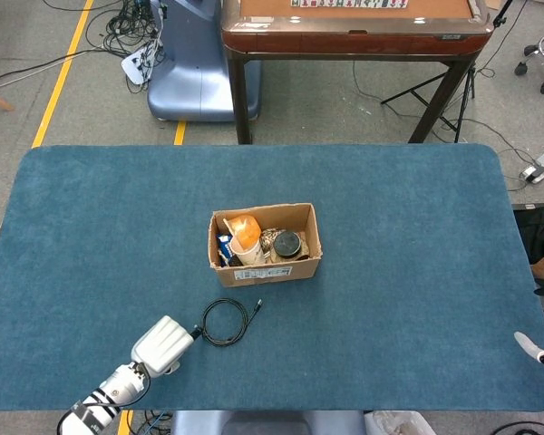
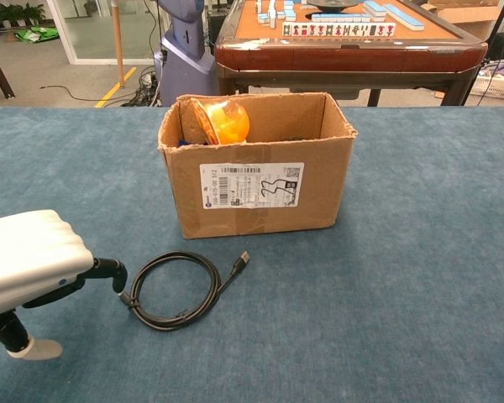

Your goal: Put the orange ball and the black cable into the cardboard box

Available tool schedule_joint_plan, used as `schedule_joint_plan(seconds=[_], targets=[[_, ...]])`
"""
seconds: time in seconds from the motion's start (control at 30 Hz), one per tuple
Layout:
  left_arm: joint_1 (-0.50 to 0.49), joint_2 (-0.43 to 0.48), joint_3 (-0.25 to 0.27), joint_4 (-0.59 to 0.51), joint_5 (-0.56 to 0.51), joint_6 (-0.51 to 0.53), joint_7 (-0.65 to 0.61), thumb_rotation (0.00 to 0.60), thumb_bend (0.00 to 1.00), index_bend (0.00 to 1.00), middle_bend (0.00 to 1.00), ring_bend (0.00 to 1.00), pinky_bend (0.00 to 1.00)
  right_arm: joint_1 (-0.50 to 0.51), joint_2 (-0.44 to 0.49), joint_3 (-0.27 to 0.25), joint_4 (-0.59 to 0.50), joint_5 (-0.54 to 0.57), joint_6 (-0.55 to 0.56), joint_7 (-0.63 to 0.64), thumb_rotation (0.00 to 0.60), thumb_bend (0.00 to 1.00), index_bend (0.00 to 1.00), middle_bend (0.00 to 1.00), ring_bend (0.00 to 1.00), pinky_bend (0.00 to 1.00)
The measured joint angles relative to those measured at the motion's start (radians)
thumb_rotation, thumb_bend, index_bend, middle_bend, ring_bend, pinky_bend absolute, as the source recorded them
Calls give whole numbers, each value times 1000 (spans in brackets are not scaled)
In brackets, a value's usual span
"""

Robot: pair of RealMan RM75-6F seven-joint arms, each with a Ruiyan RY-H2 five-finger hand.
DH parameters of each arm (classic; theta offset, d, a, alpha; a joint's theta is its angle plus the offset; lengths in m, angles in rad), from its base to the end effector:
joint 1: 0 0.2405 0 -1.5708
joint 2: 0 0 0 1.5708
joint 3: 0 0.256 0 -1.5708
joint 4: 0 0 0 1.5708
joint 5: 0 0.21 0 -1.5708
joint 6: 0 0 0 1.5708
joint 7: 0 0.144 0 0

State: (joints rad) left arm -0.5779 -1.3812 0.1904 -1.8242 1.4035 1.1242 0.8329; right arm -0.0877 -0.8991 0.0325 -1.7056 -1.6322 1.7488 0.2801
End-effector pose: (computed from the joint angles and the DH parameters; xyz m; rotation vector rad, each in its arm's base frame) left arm -0.1763 0.2043 -0.0033 -2.2451 -0.4385 -0.6284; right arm -0.2962 -0.1218 0.2405 1.2461 -0.8799 1.1276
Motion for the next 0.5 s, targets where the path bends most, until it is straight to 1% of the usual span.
schedule_joint_plan(seconds=[0.3,0.5], targets=[[-8,-41,-44,35,-17,-46,-2,600,270,380,846,828,979,-7,4,6,1,6,11,15,600,99,254,365,292,287],[-14,-62,-64,58,-30,-71,-11,600,289,389,842,823,976,-19,9,11,5,11,32,38,600,100,254,365,292,287]])
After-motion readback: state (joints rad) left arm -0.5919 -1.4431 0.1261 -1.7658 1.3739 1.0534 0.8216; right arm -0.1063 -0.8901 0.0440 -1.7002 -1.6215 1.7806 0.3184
